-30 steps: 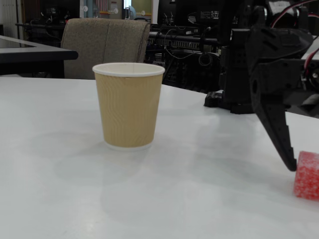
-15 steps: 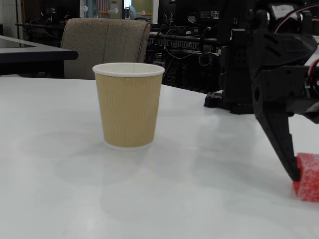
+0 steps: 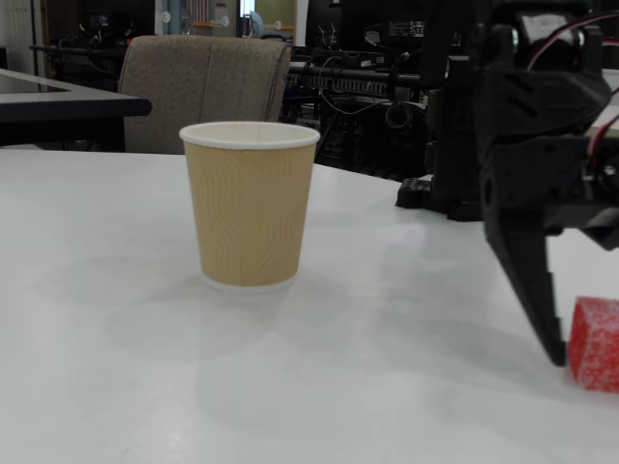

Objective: Grasp a red cube and put it in the cup.

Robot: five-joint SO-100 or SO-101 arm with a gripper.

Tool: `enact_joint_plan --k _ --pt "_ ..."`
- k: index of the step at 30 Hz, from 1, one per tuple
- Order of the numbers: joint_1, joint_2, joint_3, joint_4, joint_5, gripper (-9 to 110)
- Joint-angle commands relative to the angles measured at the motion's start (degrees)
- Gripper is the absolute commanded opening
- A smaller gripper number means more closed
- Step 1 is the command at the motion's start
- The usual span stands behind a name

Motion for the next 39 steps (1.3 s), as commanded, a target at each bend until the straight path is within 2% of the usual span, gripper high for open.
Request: enact_joint_plan --k 1,7,11,24,39 --pt "0.4 1.3 -4.1 0.3 0.6 32" --pt "0.4 1.5 -4.1 0.0 0.7 16" --pt "0.4 1.8 -4.1 0.4 0.7 11" --pt "1.8 11.1 -3.0 6.2 2.7 10" --pt "5.6 34.9 11.4 14.8 4.5 10"
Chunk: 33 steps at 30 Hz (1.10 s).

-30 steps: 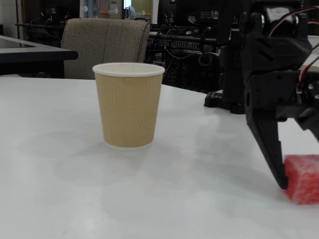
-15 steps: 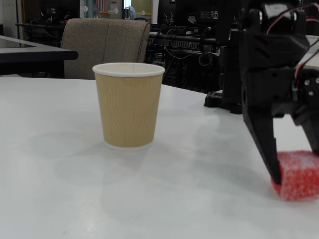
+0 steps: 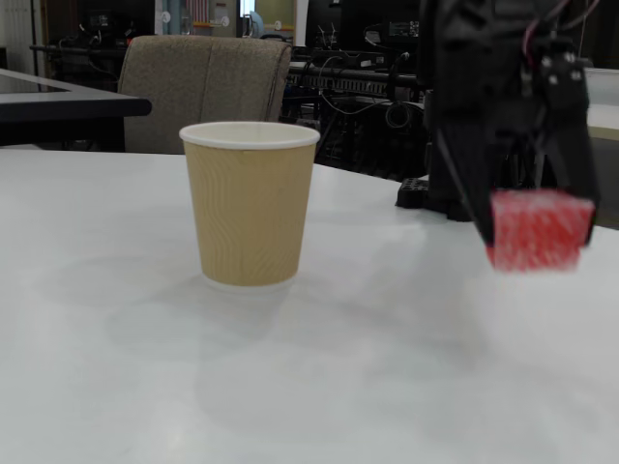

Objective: Grasp a red cube and put it in the cup.

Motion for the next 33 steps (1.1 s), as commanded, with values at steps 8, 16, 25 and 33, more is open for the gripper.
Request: enact_joint_plan --k 8,16,25,33 --pt "4.3 19.3 5.5 2.7 0.5 10" --pt "10.5 20.7 5.5 2.9 0.3 10" --pt "15.5 21.8 4.9 4.2 0.5 10" --pt "17.6 25.9 5.8 8.5 0.5 10"
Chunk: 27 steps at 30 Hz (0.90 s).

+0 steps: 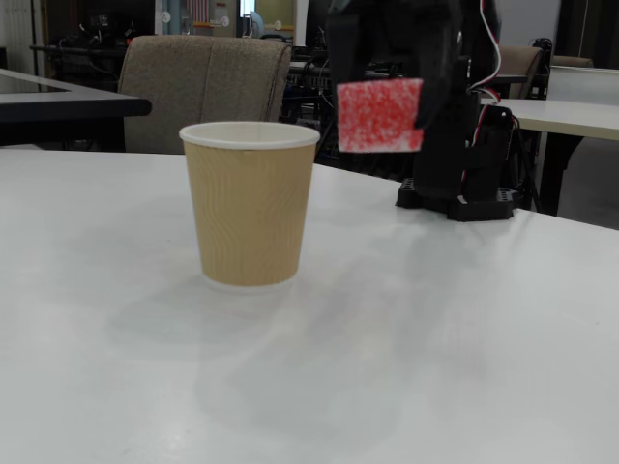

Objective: Grasp a red cube and put it in the cup.

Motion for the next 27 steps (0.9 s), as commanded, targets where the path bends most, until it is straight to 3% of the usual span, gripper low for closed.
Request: enact_joint_plan --k 1,14,27 --pt "0.9 5.3 -0.4 1.6 0.4 10" --pt "5.3 14.4 6.8 4.0 -0.1 10" --pt "8.3 16.8 3.3 4.7 -0.2 10"
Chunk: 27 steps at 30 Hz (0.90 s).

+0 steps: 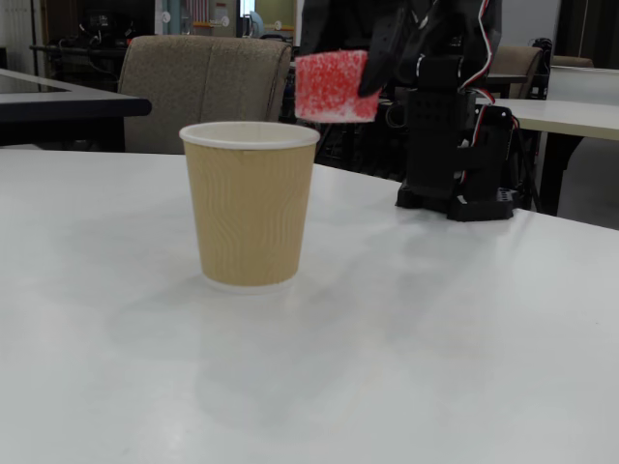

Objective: Grasp a red cube and put it in the cup.

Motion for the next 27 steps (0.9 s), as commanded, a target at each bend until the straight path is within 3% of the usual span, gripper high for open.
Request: enact_joint_plan --k 1,27 --pt "0.2 2.2 -4.7 -0.4 -0.2 10" --pt "3.7 -12.8 -18.7 -0.4 0.4 10"
